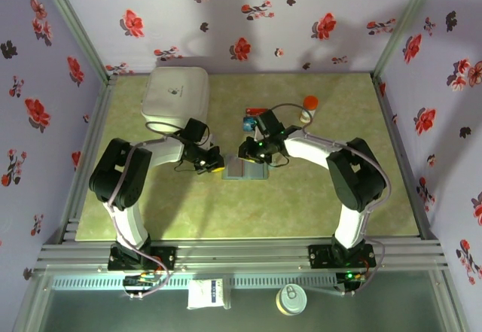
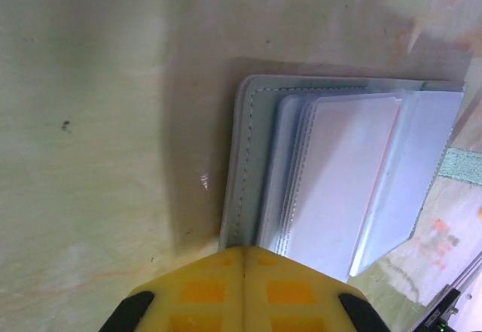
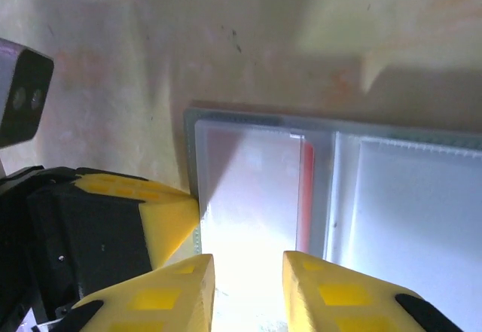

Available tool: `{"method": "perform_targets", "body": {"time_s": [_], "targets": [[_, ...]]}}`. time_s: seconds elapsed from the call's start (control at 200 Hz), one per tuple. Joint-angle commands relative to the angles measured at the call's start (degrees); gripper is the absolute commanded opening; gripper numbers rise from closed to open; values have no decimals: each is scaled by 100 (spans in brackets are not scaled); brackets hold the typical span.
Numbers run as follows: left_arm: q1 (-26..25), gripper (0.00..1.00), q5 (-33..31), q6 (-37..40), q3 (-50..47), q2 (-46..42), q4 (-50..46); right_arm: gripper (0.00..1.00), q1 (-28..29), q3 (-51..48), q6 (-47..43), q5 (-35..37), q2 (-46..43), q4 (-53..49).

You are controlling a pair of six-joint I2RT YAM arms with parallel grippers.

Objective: Take the credit cards out of the card holder

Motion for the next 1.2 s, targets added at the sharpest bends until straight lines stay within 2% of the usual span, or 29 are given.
{"method": "perform_targets", "body": {"time_s": [0.0,0.82,1.195], "targets": [[-13,0,-128,165,70,97,-268,32,69,-144,376,-206,-82,258],[74,0,-189,349,235,252,-491,20,165,287,246,-506,708,226],[96,0,-192,349,183,247,-473,21,165,407,-173,79,650,-482]]}}
